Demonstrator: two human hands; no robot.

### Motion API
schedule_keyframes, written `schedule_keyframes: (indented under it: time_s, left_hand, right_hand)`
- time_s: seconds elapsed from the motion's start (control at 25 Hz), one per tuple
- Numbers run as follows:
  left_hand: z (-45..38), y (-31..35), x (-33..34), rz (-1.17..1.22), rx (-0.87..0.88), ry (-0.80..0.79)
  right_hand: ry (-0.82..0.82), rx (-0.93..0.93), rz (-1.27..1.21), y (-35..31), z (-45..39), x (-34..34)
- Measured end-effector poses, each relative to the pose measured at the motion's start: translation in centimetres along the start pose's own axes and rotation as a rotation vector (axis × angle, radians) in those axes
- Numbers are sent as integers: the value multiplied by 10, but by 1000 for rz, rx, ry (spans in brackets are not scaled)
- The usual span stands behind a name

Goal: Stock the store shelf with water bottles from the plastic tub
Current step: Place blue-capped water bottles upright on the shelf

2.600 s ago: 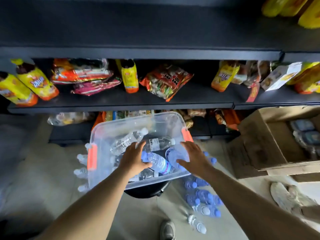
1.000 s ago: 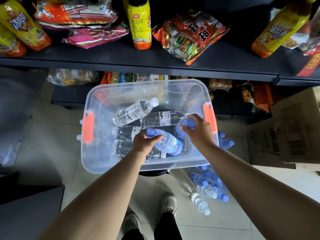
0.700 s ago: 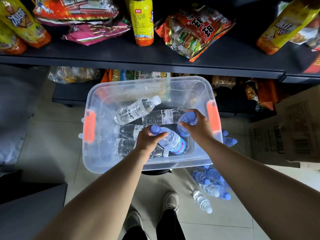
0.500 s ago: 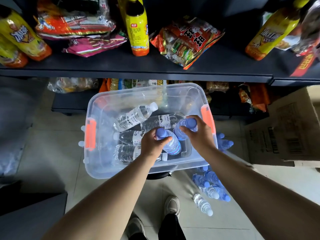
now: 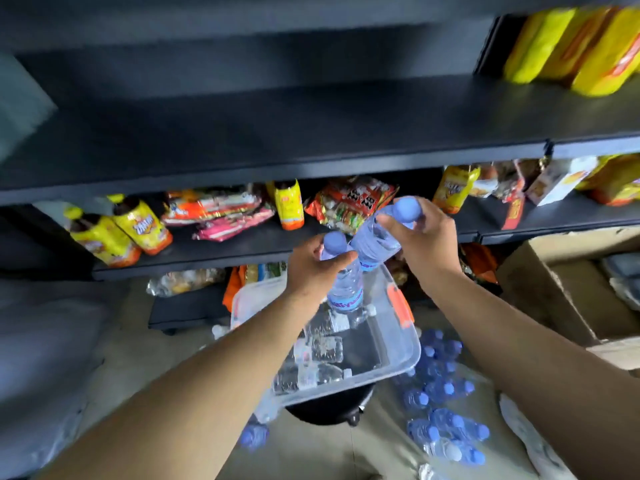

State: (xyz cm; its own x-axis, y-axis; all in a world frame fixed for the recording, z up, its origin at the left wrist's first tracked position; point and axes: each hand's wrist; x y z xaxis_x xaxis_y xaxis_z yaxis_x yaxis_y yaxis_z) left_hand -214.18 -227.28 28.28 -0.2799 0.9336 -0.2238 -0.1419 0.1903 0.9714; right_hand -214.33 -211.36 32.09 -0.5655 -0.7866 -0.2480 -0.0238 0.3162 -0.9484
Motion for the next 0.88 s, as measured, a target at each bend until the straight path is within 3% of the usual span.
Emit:
schedule_keyframes:
  time_s: [0.32, 0.52, 0.68, 0.88]
  left_hand:
    - [0, 243, -65, 26, 272, -82]
    - [-3, 374, -79, 98, 382, -70]
    - [-32, 443, -54, 118, 434, -95]
    - [-120, 467, 14, 74, 405, -97]
  right_hand:
    - [83, -204, -235, -233, -46, -66]
    - [65, -319, -283, -339, -94, -95]
    - [54, -330, -264, -369, -155, -100]
    - [-7, -312, -232, -347, -273, -76]
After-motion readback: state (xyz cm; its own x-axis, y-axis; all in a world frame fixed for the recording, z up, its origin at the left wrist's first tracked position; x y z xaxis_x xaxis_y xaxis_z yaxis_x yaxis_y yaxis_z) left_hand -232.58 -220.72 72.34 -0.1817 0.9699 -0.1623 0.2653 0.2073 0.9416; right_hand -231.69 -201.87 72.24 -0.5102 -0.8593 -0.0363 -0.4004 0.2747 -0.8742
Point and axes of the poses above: each hand's wrist, its own z-axis away from the middle knuckle, its own x-axis out of the palm, y = z × x, and after that the axes turned 14 degrees about y, right-handed
